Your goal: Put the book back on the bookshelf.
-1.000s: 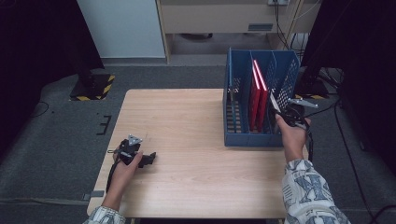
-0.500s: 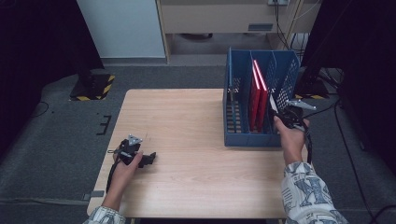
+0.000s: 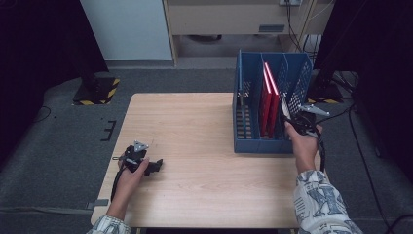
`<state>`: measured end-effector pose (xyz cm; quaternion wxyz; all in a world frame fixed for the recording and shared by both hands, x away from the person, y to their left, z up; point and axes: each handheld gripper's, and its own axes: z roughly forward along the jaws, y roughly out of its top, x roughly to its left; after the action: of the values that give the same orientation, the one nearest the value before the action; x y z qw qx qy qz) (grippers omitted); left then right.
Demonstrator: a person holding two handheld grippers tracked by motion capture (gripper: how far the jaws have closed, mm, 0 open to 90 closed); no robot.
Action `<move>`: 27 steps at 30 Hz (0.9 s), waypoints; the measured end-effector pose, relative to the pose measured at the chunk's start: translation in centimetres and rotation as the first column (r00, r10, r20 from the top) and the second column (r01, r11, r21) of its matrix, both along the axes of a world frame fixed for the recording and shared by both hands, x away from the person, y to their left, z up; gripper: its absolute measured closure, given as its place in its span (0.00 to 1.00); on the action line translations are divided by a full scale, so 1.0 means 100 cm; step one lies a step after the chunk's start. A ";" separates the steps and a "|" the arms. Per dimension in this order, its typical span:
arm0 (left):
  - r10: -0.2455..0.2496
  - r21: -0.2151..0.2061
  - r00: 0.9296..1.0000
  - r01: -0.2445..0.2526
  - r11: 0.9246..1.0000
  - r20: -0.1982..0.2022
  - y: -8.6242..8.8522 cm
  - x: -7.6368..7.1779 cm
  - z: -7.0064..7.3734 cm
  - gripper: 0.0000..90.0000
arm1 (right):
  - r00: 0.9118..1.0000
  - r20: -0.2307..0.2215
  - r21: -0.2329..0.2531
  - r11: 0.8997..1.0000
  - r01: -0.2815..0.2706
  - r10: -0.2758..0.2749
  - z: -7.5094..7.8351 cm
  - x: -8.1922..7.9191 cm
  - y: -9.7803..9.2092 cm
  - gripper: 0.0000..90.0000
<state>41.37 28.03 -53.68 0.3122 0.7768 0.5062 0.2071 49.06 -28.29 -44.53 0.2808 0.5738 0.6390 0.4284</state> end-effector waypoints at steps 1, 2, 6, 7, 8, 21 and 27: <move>0.000 0.000 1.000 0.000 1.000 0.000 0.000 0.000 0.000 0.00 | 1.000 0.000 0.000 1.000 0.000 0.000 0.000 0.000 0.000 0.62; 0.000 0.000 1.000 0.000 1.000 0.000 0.000 0.000 0.000 0.00 | 1.000 0.000 0.002 1.000 0.000 0.000 0.000 0.000 0.000 0.60; 0.000 0.000 1.000 0.000 1.000 0.000 0.000 0.000 0.000 0.00 | 1.000 0.005 0.006 1.000 0.000 0.000 0.000 0.000 -0.001 0.54; 0.000 0.000 1.000 0.000 1.000 0.000 0.000 0.000 0.000 0.00 | 1.000 0.006 0.009 1.000 0.001 -0.001 0.000 0.000 -0.001 0.53; 0.000 0.000 1.000 0.000 1.000 0.000 0.000 0.000 0.000 0.00 | 1.000 0.006 0.009 1.000 0.001 -0.001 0.000 0.000 -0.001 0.53; 0.000 0.000 1.000 0.000 1.000 0.000 0.000 0.000 0.000 0.00 | 1.000 0.016 0.008 1.000 0.010 -0.010 0.002 0.000 -0.003 0.32; 0.000 0.000 1.000 0.000 1.000 0.000 0.000 0.000 0.000 0.00 | 1.000 0.018 -0.015 1.000 0.025 -0.025 0.002 -0.001 -0.004 0.27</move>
<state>41.37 28.01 -53.69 0.3123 0.7767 0.5063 0.2071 48.95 -28.73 -44.30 0.2962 0.5758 0.6325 0.4250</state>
